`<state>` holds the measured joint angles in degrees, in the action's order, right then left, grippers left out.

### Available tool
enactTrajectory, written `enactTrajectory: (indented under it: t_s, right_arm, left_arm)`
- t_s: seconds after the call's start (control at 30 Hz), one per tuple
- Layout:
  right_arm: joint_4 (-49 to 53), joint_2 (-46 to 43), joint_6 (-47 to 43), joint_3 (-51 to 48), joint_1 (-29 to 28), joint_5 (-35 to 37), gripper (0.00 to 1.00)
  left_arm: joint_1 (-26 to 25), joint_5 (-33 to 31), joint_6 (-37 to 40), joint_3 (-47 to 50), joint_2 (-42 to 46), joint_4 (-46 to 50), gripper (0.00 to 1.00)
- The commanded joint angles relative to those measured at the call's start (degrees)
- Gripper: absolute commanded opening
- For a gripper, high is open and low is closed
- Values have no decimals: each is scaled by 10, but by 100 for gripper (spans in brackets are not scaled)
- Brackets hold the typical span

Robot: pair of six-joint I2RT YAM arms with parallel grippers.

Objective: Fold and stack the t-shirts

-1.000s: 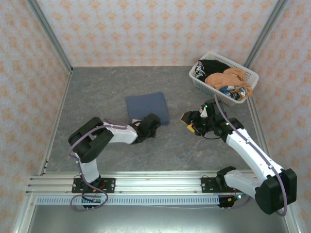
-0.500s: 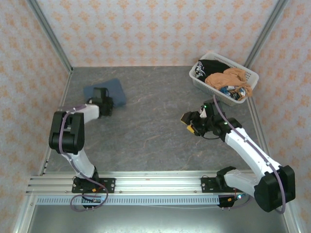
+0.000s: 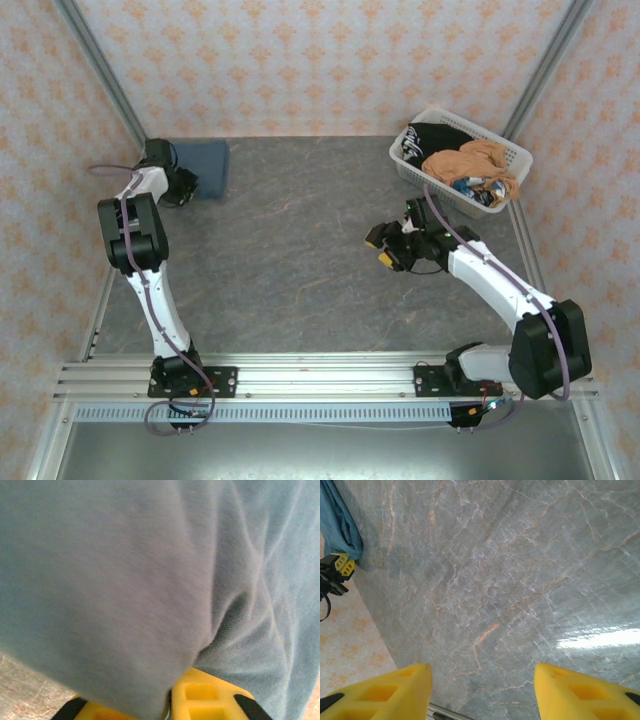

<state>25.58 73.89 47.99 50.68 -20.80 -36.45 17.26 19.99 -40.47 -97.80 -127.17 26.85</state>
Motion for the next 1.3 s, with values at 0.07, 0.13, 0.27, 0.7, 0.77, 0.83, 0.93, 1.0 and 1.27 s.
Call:
enactTrajectory:
  t_s: [0.07, 0.13, 0.27, 0.7, 0.77, 0.83, 0.93, 1.0, 1.27]
  right_arm:
    - [-15, 20, -9, 28, 3, 5, 56]
    - [-16, 25, -9, 31, 3, 4, 56]
    - [-5, 30, -24, 49, 3, 15, 56]
    - [143, -10, -110, 208, 2, 254, 99]
    - [155, -35, -136, 219, 3, 302, 99]
    - [159, -58, -158, 214, 4, 351, 99]
    - [183, -96, -187, 198, 8, 442, 99]
    - [208, -107, -186, 180, 12, 526, 99]
    - [-145, -261, -351, -147, 25, 672, 99]
  left_arm:
    - [9, 13, 33, -58, -34, 57, 18]
    - [8, 18, 22, -57, -31, 49, 20]
    - [4, 16, -2, -27, 15, 32, 40]
    - [-110, -116, -95, 244, 412, -20, 100]
    - [-116, -138, -96, 303, 483, -30, 100]
    - [-123, -173, -78, 337, 548, -6, 100]
    - [-140, -228, -31, 377, 638, 50, 100]
    - [-167, -335, -31, 402, 687, 106, 100]
    - [-201, -413, 241, 693, 897, -161, 100]
